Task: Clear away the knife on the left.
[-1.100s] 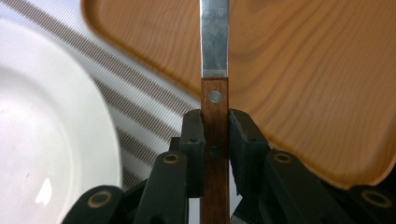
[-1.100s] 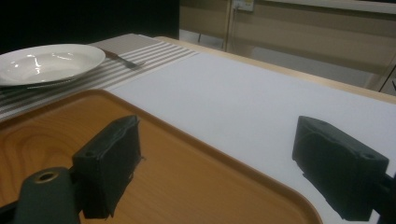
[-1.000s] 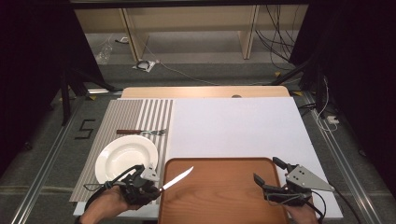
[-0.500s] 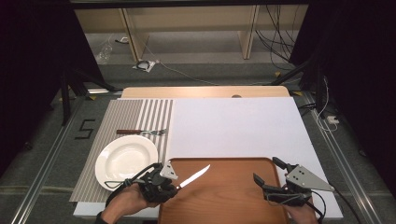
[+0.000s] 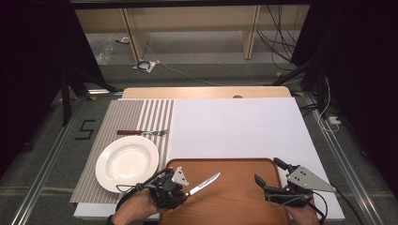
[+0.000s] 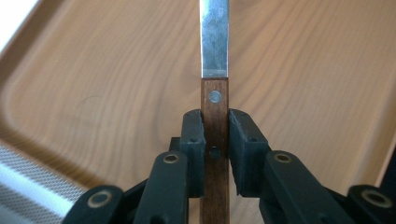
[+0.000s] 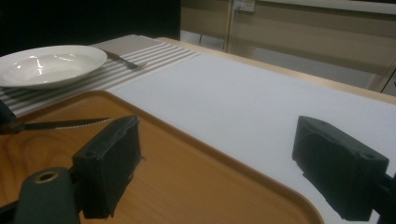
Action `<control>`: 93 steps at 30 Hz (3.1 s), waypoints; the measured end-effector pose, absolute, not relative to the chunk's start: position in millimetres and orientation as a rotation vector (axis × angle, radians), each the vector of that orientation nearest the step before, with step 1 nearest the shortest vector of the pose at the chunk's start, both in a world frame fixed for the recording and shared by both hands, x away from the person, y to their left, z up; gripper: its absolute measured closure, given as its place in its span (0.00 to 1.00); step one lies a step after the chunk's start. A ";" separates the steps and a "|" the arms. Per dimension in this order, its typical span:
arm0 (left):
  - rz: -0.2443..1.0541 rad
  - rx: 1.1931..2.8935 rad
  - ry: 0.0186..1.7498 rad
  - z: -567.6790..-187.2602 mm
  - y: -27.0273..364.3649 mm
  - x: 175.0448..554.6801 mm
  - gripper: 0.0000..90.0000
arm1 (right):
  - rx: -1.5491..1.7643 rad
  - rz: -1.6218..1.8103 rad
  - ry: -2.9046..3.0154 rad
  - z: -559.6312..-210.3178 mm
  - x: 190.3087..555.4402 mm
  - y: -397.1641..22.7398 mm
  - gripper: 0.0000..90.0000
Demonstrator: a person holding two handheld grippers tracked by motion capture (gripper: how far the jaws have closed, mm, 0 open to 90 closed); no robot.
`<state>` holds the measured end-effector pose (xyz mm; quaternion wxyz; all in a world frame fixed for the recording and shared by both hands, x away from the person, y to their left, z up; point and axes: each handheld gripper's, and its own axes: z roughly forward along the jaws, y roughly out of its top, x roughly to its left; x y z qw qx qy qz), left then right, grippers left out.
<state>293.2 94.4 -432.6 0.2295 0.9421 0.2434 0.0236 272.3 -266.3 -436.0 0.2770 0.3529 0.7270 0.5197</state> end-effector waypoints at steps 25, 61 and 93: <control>-0.031 2.669 0.615 -452.0 67.8 275.8 0.85 | 0.943 1.397 1.954 -435.0 271.4 -266.9 0.18; 0.023 2.589 0.658 -439.7 68.4 268.8 0.51 | 0.943 1.405 1.948 -435.0 271.5 -267.3 0.18; 0.074 2.612 0.529 -465.1 39.7 254.9 0.99 | 0.937 1.395 1.953 -434.1 270.5 -268.5 0.18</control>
